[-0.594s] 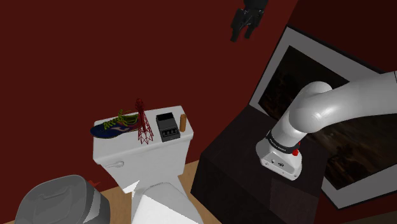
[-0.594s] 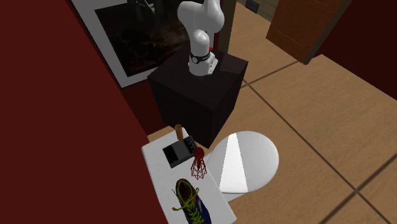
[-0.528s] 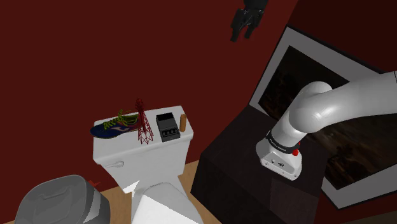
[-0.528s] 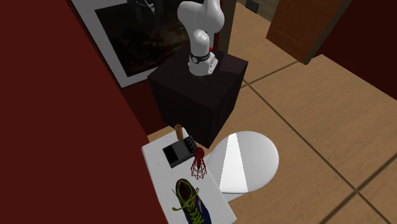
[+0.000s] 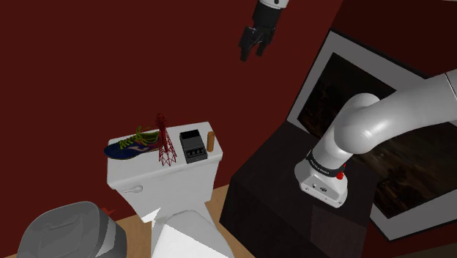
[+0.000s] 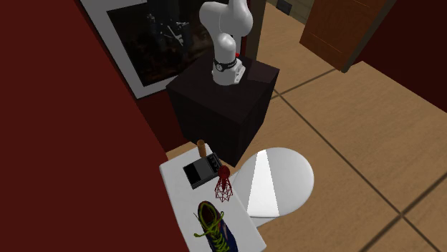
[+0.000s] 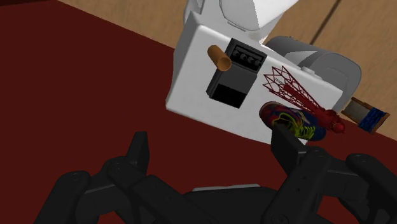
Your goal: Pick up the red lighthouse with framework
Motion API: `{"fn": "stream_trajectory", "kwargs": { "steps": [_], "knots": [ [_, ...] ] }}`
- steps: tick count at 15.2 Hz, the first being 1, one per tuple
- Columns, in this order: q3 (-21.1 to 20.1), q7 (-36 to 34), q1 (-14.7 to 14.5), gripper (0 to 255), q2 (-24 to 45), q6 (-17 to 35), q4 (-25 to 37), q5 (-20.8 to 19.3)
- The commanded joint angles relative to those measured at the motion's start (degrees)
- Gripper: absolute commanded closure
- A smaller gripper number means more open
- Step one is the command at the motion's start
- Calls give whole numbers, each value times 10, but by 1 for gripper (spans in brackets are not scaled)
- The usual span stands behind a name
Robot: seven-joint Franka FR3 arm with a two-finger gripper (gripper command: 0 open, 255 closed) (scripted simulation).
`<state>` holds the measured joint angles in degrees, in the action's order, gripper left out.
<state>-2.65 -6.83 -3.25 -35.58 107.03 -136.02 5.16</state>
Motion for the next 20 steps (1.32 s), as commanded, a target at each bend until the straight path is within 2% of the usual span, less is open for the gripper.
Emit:
{"fn": "stream_trajectory", "kwargs": {
  "steps": [1,12,20],
  "knots": [
    [-15,-8,-10,0,18,37,-10,9],
    [-87,-42,-51,0,189,216,20,27],
    [-134,-87,-72,0,336,316,93,-10]
  ]
}}
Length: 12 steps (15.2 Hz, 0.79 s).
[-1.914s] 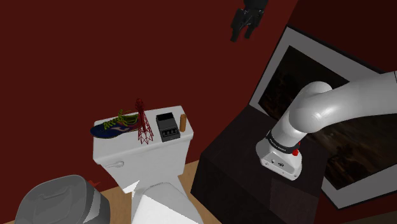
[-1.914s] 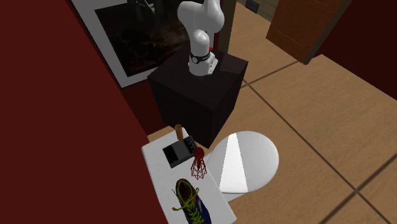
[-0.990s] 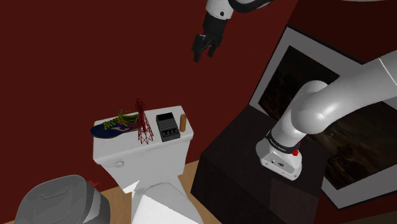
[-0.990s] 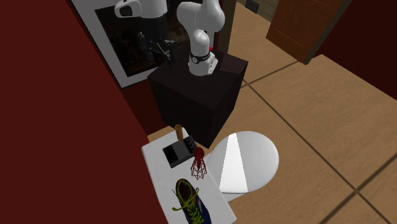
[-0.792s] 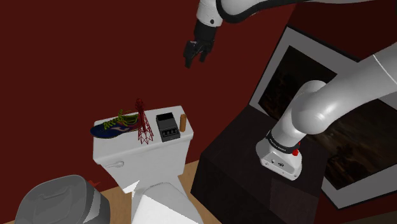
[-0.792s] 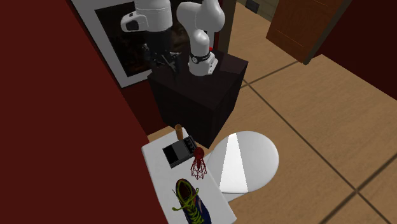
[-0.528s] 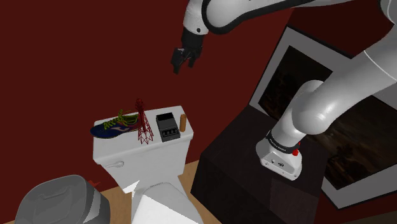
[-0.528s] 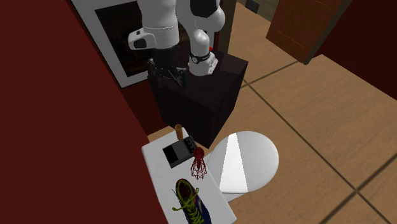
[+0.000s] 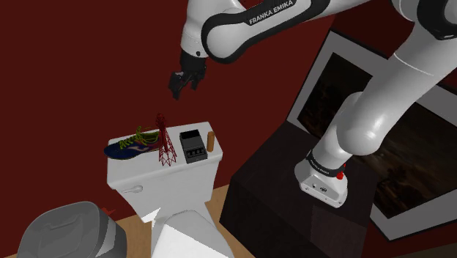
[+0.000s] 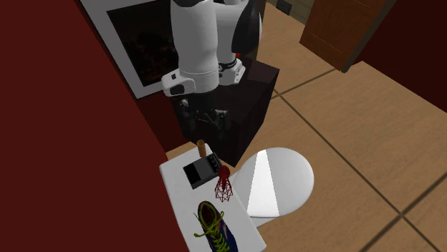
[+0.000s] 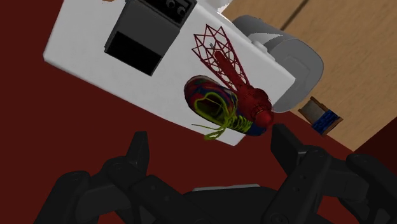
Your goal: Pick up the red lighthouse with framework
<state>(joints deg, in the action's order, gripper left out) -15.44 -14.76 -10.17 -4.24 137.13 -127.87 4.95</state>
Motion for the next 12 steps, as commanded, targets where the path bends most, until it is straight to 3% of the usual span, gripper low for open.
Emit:
{"fn": "stream_trajectory", "kwargs": {
  "steps": [1,7,12],
  "knots": [
    [-10,-15,-6,0,42,25,23,-17],
    [-23,-64,-37,0,160,70,109,-80],
    [-19,-71,-42,0,181,99,102,-92]
  ]
}}
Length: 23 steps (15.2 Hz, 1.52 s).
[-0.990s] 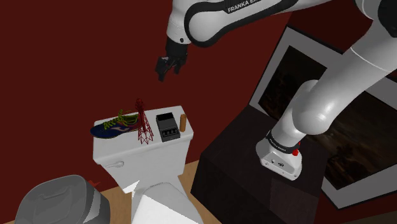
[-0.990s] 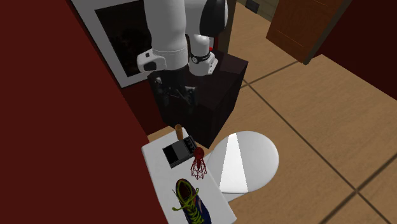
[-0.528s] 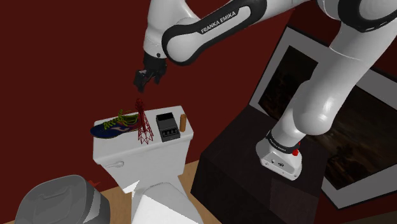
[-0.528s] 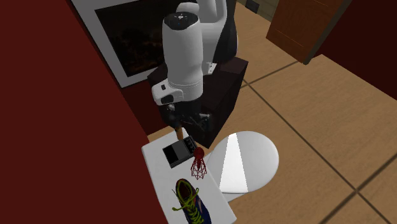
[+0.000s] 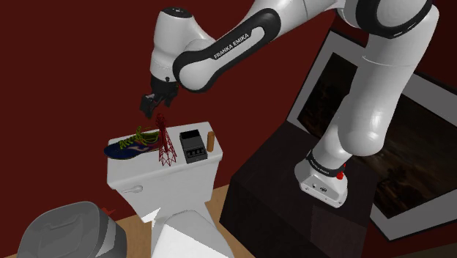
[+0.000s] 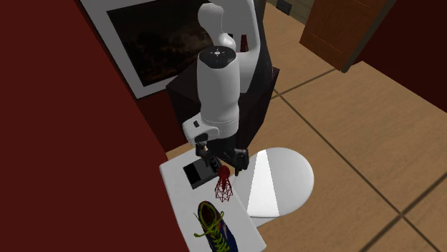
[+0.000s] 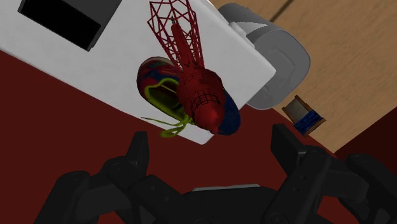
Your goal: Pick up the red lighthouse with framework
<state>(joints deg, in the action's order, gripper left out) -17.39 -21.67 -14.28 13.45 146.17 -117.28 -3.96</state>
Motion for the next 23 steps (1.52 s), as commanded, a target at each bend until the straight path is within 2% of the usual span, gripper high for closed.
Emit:
{"fn": "stream_trajectory", "kwargs": {
  "steps": [1,5,6,15,23],
  "knots": [
    [2,-4,-2,0,9,15,-6,-5],
    [5,-8,-4,0,22,32,-11,-12],
    [5,-8,-4,255,22,32,-11,-12],
    [5,-8,-4,255,22,32,-11,-12],
    [-3,4,2,255,-15,-22,8,7]
  ]
}}
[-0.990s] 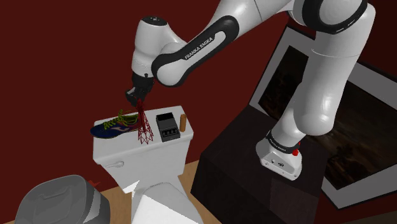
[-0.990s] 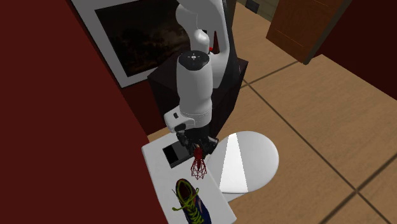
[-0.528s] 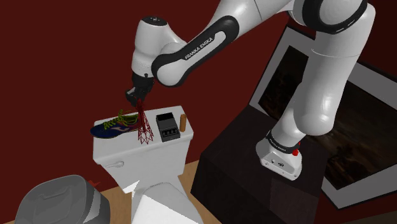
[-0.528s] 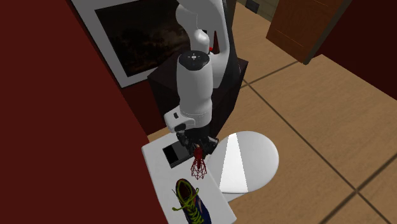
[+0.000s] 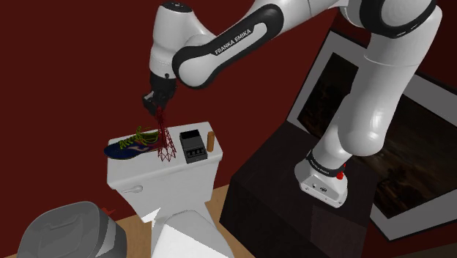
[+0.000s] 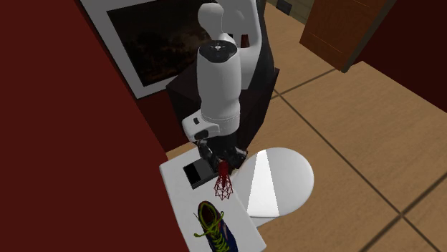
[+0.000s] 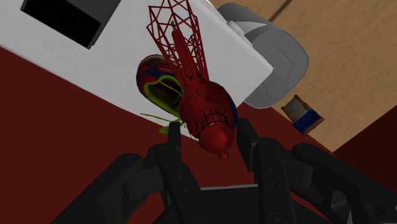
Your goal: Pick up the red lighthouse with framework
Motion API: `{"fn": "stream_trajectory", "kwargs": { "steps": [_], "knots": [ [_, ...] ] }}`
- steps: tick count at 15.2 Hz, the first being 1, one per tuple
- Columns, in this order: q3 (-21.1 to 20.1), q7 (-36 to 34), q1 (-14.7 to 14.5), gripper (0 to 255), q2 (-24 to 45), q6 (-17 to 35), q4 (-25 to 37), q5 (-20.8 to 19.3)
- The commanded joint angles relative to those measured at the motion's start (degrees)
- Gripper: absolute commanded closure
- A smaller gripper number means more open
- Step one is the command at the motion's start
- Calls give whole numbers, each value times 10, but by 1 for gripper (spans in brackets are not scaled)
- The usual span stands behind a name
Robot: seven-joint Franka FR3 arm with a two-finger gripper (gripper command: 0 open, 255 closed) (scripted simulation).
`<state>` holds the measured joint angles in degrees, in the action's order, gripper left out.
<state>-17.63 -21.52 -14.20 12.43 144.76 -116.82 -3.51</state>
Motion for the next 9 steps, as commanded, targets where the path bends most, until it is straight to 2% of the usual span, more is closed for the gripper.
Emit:
{"fn": "stream_trajectory", "kwargs": {
  "steps": [1,9],
  "knots": [
    [-1,4,2,255,-9,-14,6,5],
    [-5,11,5,255,-32,-57,27,17]
  ]
}}
